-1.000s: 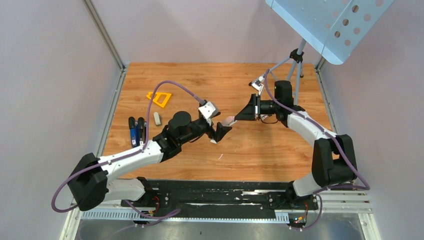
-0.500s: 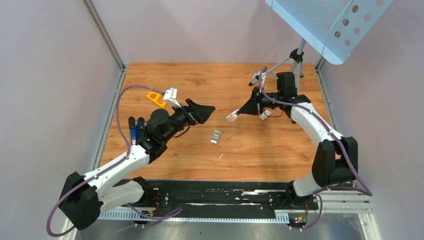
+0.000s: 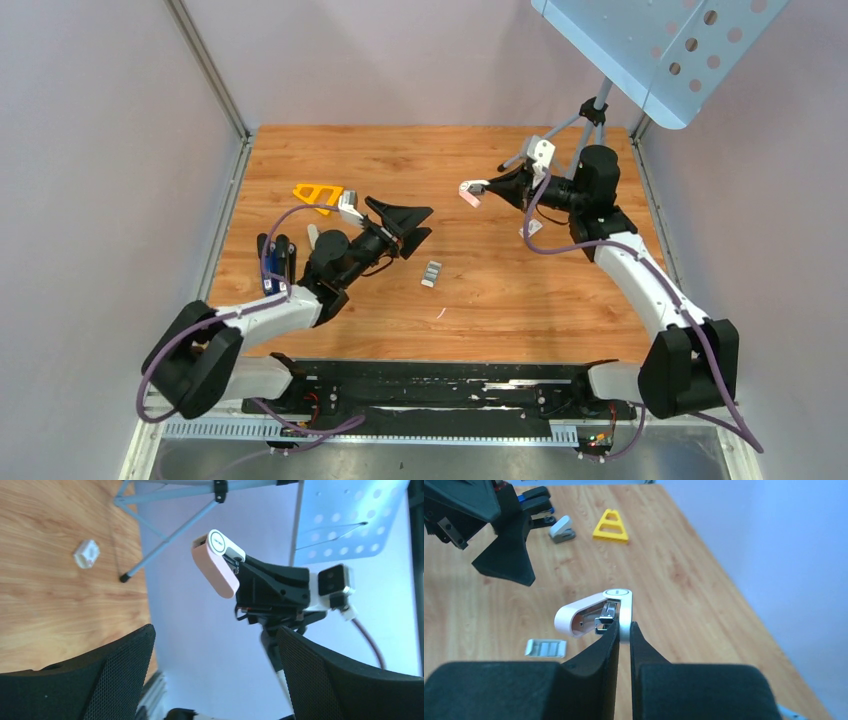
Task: Unload the staples from the stapler
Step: Unload the staple at the center of the board.
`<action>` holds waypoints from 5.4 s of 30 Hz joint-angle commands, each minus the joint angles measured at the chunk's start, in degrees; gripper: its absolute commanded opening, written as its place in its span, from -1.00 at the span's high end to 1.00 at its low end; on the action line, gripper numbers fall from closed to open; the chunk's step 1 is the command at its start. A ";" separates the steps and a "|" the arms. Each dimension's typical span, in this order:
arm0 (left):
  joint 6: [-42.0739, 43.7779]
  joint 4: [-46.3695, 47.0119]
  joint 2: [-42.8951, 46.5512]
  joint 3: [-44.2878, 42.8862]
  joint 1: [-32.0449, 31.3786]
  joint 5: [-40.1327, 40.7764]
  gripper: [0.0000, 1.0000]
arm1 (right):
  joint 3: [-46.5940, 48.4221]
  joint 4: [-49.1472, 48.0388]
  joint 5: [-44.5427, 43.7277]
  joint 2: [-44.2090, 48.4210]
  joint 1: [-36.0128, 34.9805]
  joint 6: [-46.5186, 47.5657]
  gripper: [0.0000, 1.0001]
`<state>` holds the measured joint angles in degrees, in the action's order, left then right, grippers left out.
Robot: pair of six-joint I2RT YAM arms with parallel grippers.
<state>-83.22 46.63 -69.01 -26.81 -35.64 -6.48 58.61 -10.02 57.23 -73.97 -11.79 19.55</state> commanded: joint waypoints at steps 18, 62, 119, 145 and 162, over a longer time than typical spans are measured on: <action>-20.58 41.28 -26.60 -10.44 -5.10 -0.96 -0.43 | -16.73 -33.80 -14.84 12.42 -8.55 -5.89 1.00; -11.49 45.39 -32.27 -12.91 -4.00 -7.69 1.00 | -16.98 -19.39 -18.82 17.99 -10.29 -5.13 -0.29; 90.66 -25.66 -3.72 -16.08 -13.53 -21.88 1.00 | -20.46 6.86 23.75 7.73 -4.38 9.46 -0.55; 91.01 -24.21 -2.87 -15.12 -14.26 -22.13 1.00 | -20.25 7.03 21.52 7.70 -4.38 10.71 0.24; 93.84 -30.53 -2.38 -15.37 -14.23 -18.47 1.00 | -17.31 15.51 19.67 7.73 -2.23 18.43 0.94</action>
<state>7.88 18.68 -72.95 -42.41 -49.43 -27.29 39.13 -0.78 77.10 -66.28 -15.18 32.42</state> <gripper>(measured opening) 0.279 0.361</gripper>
